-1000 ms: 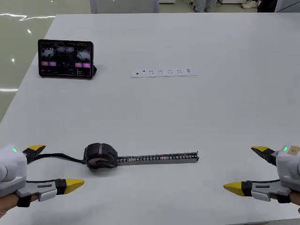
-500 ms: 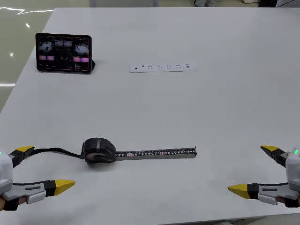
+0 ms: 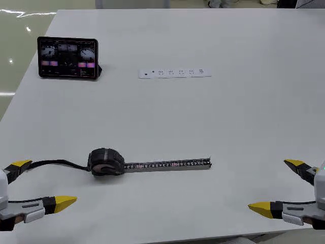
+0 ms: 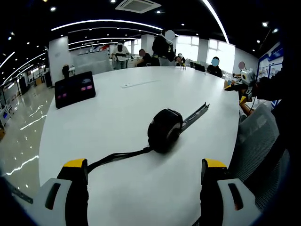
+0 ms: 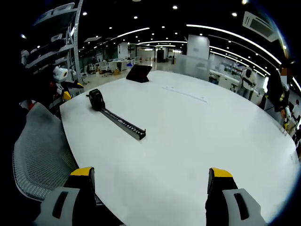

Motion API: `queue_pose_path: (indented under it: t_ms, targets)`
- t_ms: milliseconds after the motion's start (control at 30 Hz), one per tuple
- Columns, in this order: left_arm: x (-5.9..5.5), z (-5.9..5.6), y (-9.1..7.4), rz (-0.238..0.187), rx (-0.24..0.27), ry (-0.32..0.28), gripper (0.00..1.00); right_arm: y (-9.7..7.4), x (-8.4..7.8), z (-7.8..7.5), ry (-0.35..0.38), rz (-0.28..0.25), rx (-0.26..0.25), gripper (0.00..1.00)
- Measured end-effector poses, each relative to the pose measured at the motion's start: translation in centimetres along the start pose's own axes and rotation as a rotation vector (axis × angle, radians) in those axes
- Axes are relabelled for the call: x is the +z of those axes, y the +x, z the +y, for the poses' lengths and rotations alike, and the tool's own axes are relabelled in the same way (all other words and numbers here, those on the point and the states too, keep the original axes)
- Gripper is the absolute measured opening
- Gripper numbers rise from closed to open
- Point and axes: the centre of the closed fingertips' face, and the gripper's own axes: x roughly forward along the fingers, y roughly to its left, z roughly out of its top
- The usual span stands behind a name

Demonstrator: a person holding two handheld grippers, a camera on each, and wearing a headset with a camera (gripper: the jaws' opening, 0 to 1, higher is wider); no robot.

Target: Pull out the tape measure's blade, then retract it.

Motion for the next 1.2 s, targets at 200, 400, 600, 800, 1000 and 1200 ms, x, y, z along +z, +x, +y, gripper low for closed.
queue_pose_path:
  t_ms: [200,400,600,800,1000,1200]
  targets:
    - [-0.1,-0.1,0.0,0.013,-0.003,0.012,0.99,-0.4,-0.2,-0.5,-0.010,0.001,-0.018,0.99]
    - [-0.3,-0.4,0.0,0.028,-0.013,0.009,0.99,-0.6,-0.3,-0.6,-0.008,0.006,-0.021,0.99]
    - [-0.1,-0.4,0.3,0.030,-0.004,0.014,0.99,-0.5,-0.4,-0.6,0.000,0.006,-0.021,0.99]
    - [0.6,-0.5,0.6,0.027,0.001,0.013,0.99,-0.4,-0.5,-0.6,-0.010,0.025,-0.013,0.99]
    - [1.3,-0.6,1.1,0.021,-0.001,0.014,0.99,-0.4,0.2,-0.6,-0.027,0.029,-0.003,0.99]
    - [2.3,-1.2,1.6,0.021,0.003,0.036,0.99,-0.2,1.0,0.1,-0.053,0.056,0.042,0.99]
